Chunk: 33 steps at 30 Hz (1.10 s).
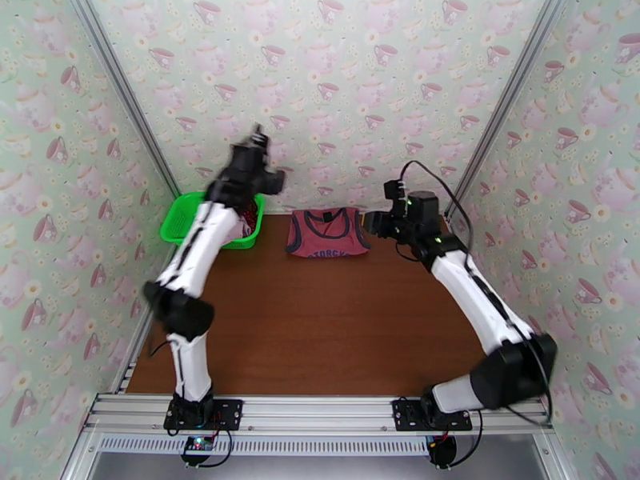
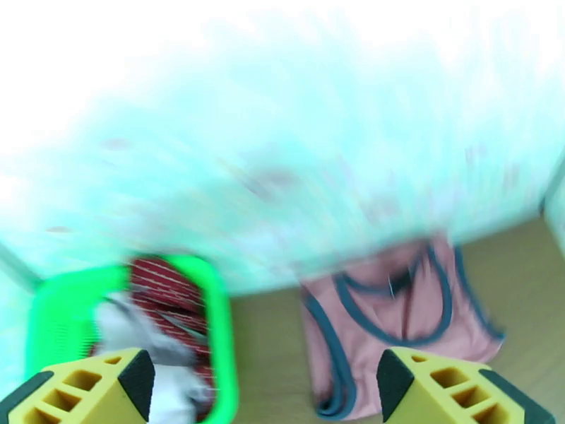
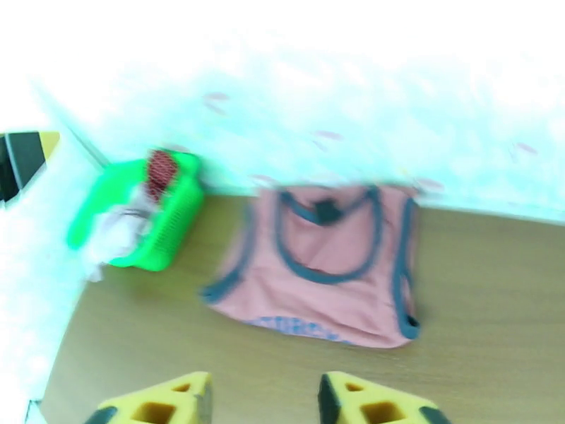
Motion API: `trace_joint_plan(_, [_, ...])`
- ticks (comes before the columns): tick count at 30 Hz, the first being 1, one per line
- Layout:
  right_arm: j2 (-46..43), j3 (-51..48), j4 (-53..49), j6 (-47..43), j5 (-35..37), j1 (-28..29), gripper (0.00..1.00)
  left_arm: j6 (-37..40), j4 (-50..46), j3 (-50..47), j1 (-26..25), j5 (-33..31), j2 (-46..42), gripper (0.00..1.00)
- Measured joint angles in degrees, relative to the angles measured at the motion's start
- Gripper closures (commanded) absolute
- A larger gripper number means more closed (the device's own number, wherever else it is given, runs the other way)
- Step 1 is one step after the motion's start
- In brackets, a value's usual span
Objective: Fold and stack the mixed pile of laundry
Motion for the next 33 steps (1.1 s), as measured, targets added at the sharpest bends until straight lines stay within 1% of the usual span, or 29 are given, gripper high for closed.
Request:
trace_joint_plan(2, [-0.22,-1.79,-0.09,0.57,-2.82,0.00,0.59,-1.68,-0.76,-0.90,5.01,0.96,-1.68,0.10])
trace_joint_plan(4, [1.60,-3.61,-0.20,1.05,-4.17,0.31,0.52,-3.61,-2.80,-1.03,10.34,2.23,-0.33,0.09])
trace_joint_plan(7, [1.64,-9.33,-0.76,1.20,-4.09,1.60,0.46,-7.06,-8.70,-0.61,16.63,5.09,6.86,0.09])
trace_joint_plan(10, [0.79,-13.68,-2.19,1.14,-4.00,3.34,0.40,-9.84,-14.56,-0.85,20.76,8.68,15.21,0.08])
trace_joint_plan(12, [-0.07,-15.54,-2.29,1.11,-4.02,4.24,0.38,-10.91,-16.37,-2.82,22.47,10.88,18.27,0.06])
trace_joint_plan(16, [-2.14,-19.08,-1.62,1.55,-4.00,4.94,0.37,-12.04,-18.32,-5.31,23.41,14.16,19.61,0.05])
trace_joint_plan(23, [-3.17,-23.28,-0.46,3.10,-3.98,5.16,0.39,-12.22,-15.98,-2.86,22.51,17.68,20.55,0.04])
trace_joint_plan(27, [-3.17,-23.63,-0.33,4.02,-3.98,5.46,0.41,-11.96,-15.80,-0.26,22.29,17.92,23.61,0.07])
trace_joint_plan(29, [-3.17,-23.63,-0.04,4.37,-3.98,5.75,0.42,-11.45,-15.82,0.92,22.34,17.90,25.31,0.11])
trace_joint_plan(30, [-3.17,-23.63,0.07,4.55,-4.00,5.77,0.43,-11.30,-15.89,1.46,22.34,17.81,26.16,0.16])
trace_joint_plan(31, [-3.21,-23.63,0.07,4.70,-3.98,5.81,0.44,-10.93,-15.91,1.84,22.34,17.64,26.84,0.24])
trace_joint_plan(32, [-3.26,-23.63,0.07,4.87,-3.98,5.84,0.45,-10.45,-15.91,2.25,22.34,17.35,27.32,0.35])
trace_joint_plan(33, [-3.28,-23.63,0.07,5.05,-3.98,5.88,0.45,-10.12,-16.06,2.82,22.34,17.18,27.76,0.49])
